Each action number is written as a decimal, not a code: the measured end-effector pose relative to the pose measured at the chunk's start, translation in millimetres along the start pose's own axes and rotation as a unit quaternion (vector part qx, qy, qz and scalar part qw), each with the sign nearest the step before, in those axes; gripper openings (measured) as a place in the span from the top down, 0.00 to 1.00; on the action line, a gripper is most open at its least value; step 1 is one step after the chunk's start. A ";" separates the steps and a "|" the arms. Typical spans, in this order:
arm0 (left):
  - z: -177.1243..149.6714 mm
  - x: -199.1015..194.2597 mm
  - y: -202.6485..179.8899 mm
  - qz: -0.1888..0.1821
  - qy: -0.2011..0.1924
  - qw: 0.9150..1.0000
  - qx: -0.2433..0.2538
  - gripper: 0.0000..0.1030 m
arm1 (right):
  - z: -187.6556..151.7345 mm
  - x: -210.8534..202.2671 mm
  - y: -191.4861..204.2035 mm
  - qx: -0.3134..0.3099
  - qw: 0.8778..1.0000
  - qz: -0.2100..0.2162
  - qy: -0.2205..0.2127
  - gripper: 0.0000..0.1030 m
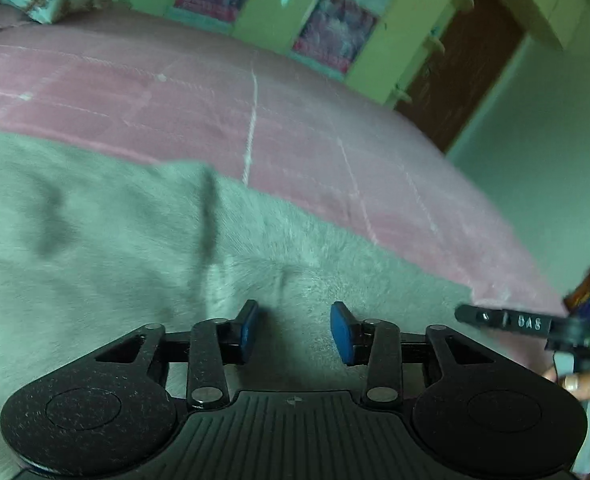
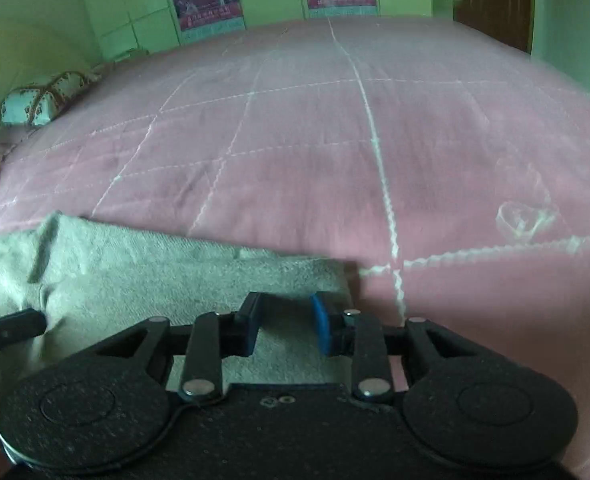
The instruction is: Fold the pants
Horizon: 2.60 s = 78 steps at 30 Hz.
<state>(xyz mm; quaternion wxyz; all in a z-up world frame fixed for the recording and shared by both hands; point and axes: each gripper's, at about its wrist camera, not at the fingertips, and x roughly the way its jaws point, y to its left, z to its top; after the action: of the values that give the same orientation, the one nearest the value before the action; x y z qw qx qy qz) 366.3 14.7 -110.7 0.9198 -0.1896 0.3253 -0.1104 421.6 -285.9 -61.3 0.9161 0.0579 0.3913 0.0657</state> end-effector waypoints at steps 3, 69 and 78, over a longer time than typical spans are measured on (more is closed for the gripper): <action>-14.1 -43.3 23.5 0.005 -0.044 0.999 -0.010 0.31 | -23.6 -45.9 5.1 -0.022 0.997 0.028 -0.072 0.75; -5.1 45.6 -128.9 -0.143 -0.013 0.989 0.048 0.62 | -86.6 -138.5 -85.9 0.202 0.965 0.055 -0.156 0.52; -13.0 -50.5 -10.0 -0.026 -0.073 0.997 -0.011 0.49 | -96.6 -92.6 -66.6 0.265 0.942 0.190 -0.083 0.52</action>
<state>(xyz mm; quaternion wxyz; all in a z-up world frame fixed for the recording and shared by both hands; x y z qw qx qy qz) 318.6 18.6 -87.7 0.9358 -0.2158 0.2532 -0.1162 293.2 -361.6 -72.5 0.8672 0.3773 0.2992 0.1269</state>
